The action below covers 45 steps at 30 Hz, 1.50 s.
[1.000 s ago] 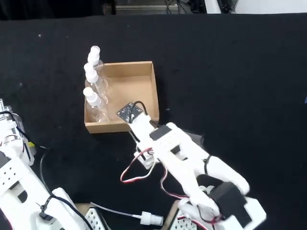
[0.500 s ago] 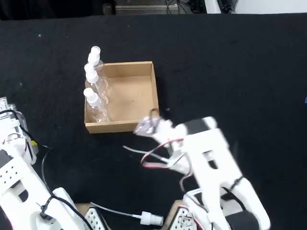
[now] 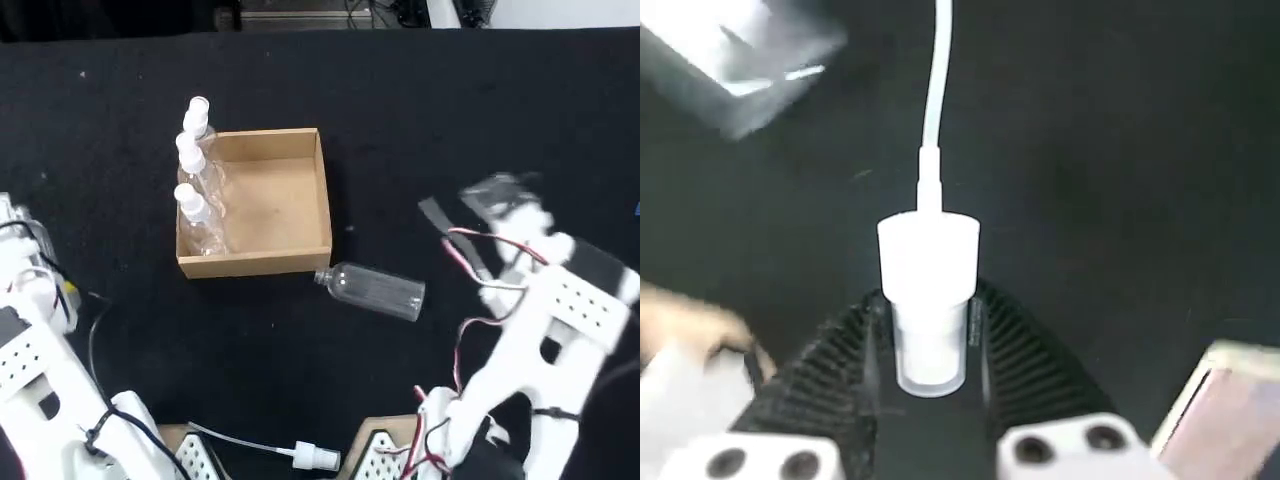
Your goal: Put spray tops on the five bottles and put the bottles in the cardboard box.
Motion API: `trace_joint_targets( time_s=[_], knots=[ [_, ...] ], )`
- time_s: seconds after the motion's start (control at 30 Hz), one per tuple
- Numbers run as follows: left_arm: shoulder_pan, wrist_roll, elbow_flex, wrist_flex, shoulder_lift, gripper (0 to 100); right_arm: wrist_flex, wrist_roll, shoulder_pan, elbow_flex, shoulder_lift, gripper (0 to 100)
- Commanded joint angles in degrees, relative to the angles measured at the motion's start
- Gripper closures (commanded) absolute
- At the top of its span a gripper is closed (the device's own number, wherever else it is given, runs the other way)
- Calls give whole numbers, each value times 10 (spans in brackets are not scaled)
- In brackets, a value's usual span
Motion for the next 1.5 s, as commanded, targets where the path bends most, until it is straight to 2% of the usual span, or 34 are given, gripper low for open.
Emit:
trace_joint_targets(
  time_s=[0.0, 0.13, 0.27, 0.43, 0.5, 0.57, 0.63, 0.73, 0.9, 1.0, 1.13, 1.23, 1.47],
  knots=[
    [50, 83, -95, 36, -3, 905, -113, -171, 67, 48, -22, 974],
    [70, 125, -144, 79, -3, 905, -191, -346, 88, 119, -22, 969],
    [56, 160, -129, 85, -3, 905, -214, -458, 82, 160, -23, 925],
    [53, 161, -109, 80, -3, 905, -159, -472, 22, 152, -27, 694],
    [53, 161, -96, 64, -3, 905, -120, -453, 11, 127, -26, 667],
    [53, 160, -79, 46, -3, 905, -77, -397, 10, 89, -26, 684],
    [52, 159, -59, 28, -3, 905, -55, -295, 19, 50, -26, 726],
    [52, 159, -47, 21, -3, 905, -70, -66, 46, 13, -22, 763],
    [52, 159, -47, 21, -3, 905, -90, 293, 86, 24, -22, 717],
    [52, 159, -47, 21, -3, 905, -90, 462, 108, 31, -22, 698],
    [51, 159, -46, 23, -3, 905, -90, 651, 127, 68, -23, 696],
    [51, 159, -45, 24, -3, 905, -97, 746, 129, 109, -26, 698],
    [51, 159, -45, 25, -3, 905, -241, 755, 118, 232, -23, 698]
  ],
)
